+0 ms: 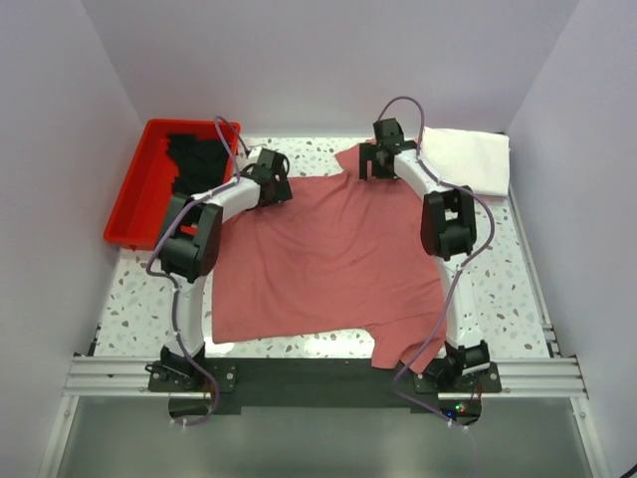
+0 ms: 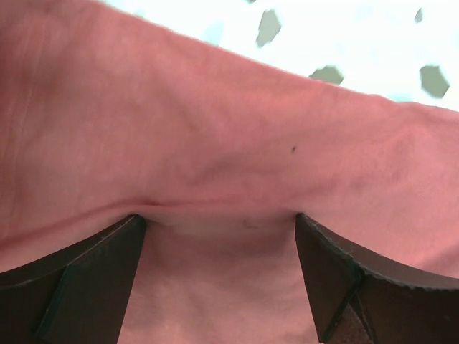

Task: Fold and stack the t-shirts
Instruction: Flatten the tshirt out

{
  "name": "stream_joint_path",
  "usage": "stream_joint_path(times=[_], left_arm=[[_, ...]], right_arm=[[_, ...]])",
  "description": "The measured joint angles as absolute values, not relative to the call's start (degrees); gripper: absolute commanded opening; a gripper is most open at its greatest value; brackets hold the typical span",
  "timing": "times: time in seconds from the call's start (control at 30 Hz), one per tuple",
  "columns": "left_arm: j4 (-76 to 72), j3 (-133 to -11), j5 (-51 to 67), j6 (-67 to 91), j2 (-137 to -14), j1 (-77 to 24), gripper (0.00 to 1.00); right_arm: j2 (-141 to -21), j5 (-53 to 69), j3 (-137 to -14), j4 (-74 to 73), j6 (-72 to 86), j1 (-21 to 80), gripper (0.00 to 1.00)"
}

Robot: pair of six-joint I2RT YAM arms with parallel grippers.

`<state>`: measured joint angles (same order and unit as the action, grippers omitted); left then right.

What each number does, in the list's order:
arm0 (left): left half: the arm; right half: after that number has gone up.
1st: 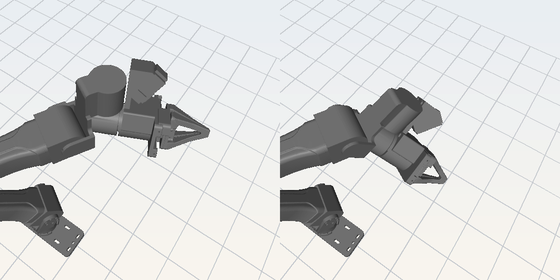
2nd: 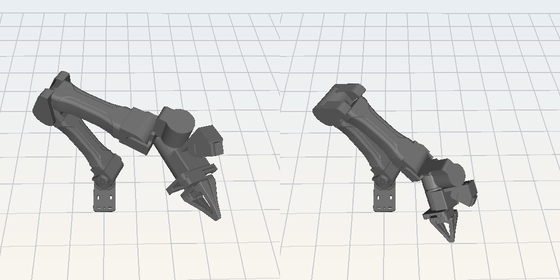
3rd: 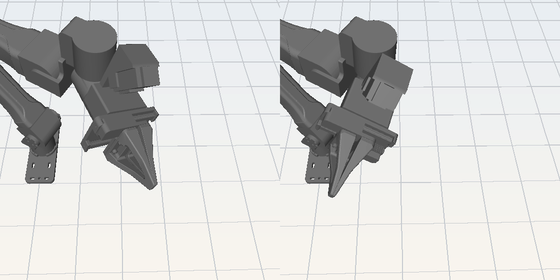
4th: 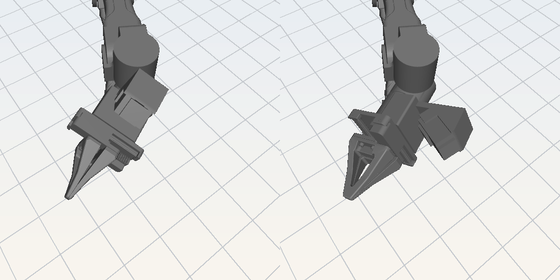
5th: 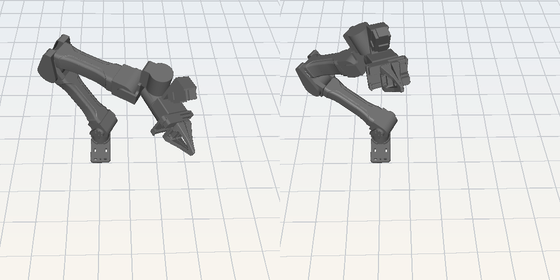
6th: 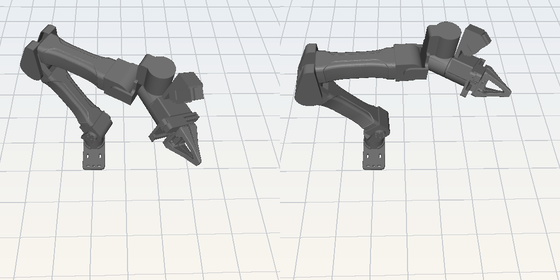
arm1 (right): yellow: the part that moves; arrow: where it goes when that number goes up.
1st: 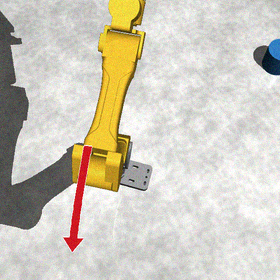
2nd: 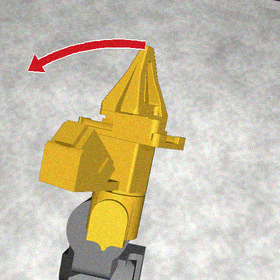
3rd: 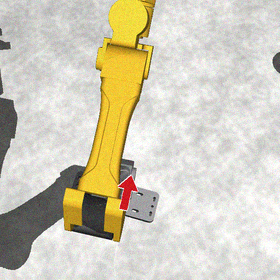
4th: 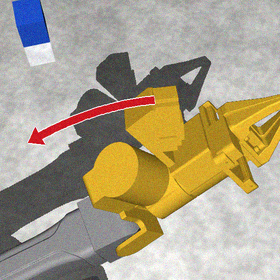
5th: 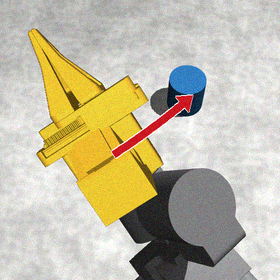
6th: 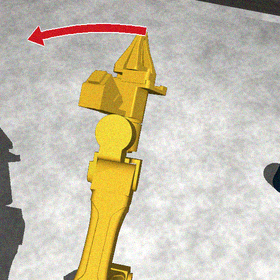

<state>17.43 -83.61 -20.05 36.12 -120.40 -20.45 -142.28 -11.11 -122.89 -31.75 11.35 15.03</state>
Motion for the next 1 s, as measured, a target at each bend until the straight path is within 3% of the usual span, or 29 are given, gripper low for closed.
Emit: stream_joint_path(times=[0.07,0.17,0.7,0.87,1.0], left_arm=[[18.0,-87.35,-20.1,35.24,-122.93,-20.23,0.89],[18.33,-90.89,-19.68,34.09,-125.19,-20.08,1.0],[20.18,-98.67,-16.51,30.26,-129.69,-19.51,1.0],[22.61,-95.96,-13.5,30.37,-125.21,-19.53,1.0],[23.97,-85.82,-13.45,31.33,-111.77,-20.58,1.0]], right_arm=[[-142.98,-11.53,-124.18,-32.51,11.38,14.63,0.99],[-143.02,-11.44,-124.51,-33.32,11.53,13.85,0.99],[-143.94,-9.34,-126.65,-34.33,10.15,11.94,0.99],[-140.84,-7.22,-124.95,-34.81,8.69,12.49,0.99],[-129.47,-8.03,-115.52,-33.74,7.33,14.96,0.99]])
